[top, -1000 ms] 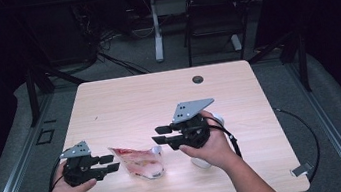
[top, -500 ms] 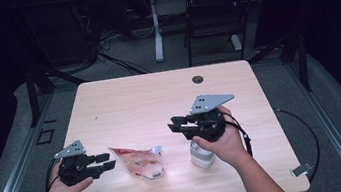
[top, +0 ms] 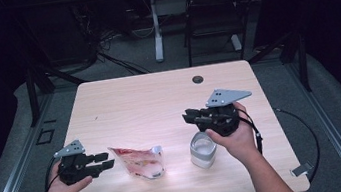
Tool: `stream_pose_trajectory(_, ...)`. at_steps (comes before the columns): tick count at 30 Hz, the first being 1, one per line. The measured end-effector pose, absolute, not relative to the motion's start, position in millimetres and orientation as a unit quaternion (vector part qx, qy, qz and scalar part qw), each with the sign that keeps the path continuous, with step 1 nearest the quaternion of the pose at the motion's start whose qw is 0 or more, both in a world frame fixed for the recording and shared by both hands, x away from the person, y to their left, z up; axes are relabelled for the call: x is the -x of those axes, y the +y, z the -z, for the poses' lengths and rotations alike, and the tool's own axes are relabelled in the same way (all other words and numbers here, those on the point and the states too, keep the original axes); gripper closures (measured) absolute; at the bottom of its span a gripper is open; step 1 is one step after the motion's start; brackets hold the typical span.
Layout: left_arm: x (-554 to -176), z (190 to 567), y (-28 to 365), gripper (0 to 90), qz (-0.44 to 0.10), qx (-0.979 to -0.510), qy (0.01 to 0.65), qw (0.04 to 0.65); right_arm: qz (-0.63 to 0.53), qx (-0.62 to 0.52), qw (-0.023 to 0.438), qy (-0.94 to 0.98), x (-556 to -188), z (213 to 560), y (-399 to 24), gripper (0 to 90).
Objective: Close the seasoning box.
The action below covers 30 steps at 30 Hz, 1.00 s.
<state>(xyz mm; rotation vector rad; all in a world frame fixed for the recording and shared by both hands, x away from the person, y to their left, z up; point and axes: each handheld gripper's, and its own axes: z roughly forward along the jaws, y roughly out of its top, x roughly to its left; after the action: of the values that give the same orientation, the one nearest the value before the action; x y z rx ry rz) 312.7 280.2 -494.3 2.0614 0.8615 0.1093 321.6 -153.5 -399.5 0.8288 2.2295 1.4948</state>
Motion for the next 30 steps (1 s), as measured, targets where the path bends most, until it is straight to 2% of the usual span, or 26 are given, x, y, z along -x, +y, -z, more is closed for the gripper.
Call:
stream_pose_trajectory(13,-311,492,284,57.0,-0.048,-0.825,0.349,0.442,-0.507,-0.349,0.198,0.763,-326,400,-190,81.8)
stream_pose_trajectory(20,-312,492,286,57.0,-0.049,-0.824,0.352,0.442,-0.493,-0.370,0.209,0.759,-328,405,-206,90.0)
stream_pose_trajectory(30,-312,493,289,57.1,-0.055,-0.820,0.359,0.443,-0.475,-0.407,0.208,0.752,-333,425,-223,90.0)
